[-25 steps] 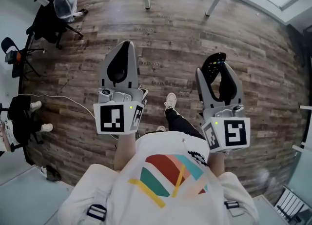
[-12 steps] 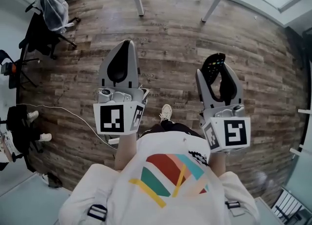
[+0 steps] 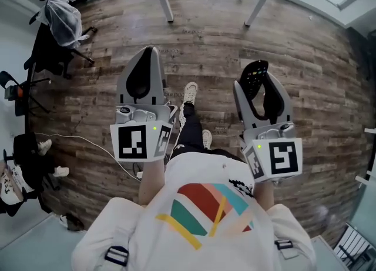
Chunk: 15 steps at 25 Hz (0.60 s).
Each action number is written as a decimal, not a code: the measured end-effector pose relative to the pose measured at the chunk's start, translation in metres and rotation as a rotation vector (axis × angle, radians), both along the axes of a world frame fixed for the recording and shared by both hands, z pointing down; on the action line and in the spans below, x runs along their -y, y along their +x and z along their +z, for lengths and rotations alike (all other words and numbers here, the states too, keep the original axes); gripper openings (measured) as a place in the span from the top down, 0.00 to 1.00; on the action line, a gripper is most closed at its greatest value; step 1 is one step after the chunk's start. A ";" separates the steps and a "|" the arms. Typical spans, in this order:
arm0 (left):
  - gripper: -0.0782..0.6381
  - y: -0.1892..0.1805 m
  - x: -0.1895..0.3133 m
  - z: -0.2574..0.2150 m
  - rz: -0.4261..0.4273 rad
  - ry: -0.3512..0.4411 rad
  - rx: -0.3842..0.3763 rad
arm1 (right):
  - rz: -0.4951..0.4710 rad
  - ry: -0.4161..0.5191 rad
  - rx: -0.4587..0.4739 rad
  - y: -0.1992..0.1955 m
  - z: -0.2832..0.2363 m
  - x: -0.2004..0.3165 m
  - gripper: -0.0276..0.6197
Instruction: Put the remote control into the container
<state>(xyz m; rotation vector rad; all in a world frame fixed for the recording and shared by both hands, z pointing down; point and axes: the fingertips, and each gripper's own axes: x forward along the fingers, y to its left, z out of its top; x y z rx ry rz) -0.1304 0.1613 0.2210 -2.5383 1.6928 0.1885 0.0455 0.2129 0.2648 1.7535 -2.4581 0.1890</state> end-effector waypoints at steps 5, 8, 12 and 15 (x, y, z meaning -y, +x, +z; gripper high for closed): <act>0.89 0.005 0.056 -0.003 0.022 0.029 -0.013 | 0.022 0.017 -0.014 0.003 0.000 0.051 0.58; 0.89 0.003 0.099 -0.007 0.034 0.047 -0.011 | 0.034 0.029 -0.020 0.001 -0.003 0.093 0.58; 0.89 -0.011 0.165 -0.002 0.039 0.001 -0.067 | 0.026 0.012 -0.025 -0.009 -0.005 0.157 0.58; 0.89 -0.022 0.206 -0.006 0.001 0.003 -0.030 | 0.013 0.001 -0.019 -0.018 -0.011 0.199 0.58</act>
